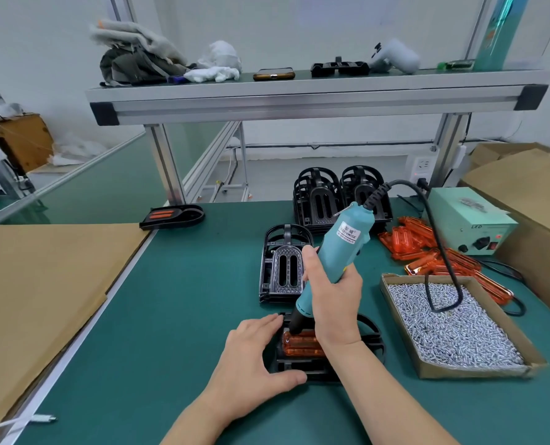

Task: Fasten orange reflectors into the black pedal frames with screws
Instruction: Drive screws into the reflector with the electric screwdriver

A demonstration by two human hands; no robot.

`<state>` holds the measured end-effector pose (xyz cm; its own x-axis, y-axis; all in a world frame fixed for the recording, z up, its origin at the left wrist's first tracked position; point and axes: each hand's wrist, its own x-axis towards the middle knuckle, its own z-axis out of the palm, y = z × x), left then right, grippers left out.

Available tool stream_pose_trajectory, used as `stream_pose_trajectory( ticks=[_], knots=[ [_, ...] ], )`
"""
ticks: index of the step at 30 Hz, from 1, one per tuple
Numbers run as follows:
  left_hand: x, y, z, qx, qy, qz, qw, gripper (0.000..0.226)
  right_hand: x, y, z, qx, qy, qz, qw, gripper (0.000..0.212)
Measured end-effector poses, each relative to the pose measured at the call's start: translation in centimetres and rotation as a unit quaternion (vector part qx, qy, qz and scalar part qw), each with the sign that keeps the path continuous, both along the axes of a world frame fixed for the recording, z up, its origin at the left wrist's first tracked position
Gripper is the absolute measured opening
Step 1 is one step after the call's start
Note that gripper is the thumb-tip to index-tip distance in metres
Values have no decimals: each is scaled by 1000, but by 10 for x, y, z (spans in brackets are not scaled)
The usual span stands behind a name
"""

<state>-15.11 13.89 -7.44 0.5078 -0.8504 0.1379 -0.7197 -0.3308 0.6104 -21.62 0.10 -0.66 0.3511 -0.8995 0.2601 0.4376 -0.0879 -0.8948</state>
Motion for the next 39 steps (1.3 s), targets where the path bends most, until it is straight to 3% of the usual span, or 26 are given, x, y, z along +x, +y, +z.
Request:
stream_pose_trajectory(
  ticks=[11, 15, 21, 24, 33, 39],
  knots=[
    [1, 2, -4, -2, -14, 0, 1000, 105, -19, -28, 30, -86, -34, 28, 995, 29],
    [-3, 4, -1, -4, -25, -3, 1000, 102, -32, -59, 31, 19, -46, -59, 997, 39],
    [-15, -1, 8, -85, -116, -57, 988, 75, -63, -113, 6, 148, -82, -153, 974, 30],
    [-25, -13, 15, -75, -162, -109, 978, 62, -78, -127, -4, 193, -68, -190, 960, 25],
    [-40, -30, 36, 48, -262, -190, 945, 35, -98, -132, -24, 226, -52, -191, 954, 32],
    [-44, -26, 59, 27, -345, -198, 917, 26, -97, -131, -24, 223, -41, -191, 955, 25]
  ],
)
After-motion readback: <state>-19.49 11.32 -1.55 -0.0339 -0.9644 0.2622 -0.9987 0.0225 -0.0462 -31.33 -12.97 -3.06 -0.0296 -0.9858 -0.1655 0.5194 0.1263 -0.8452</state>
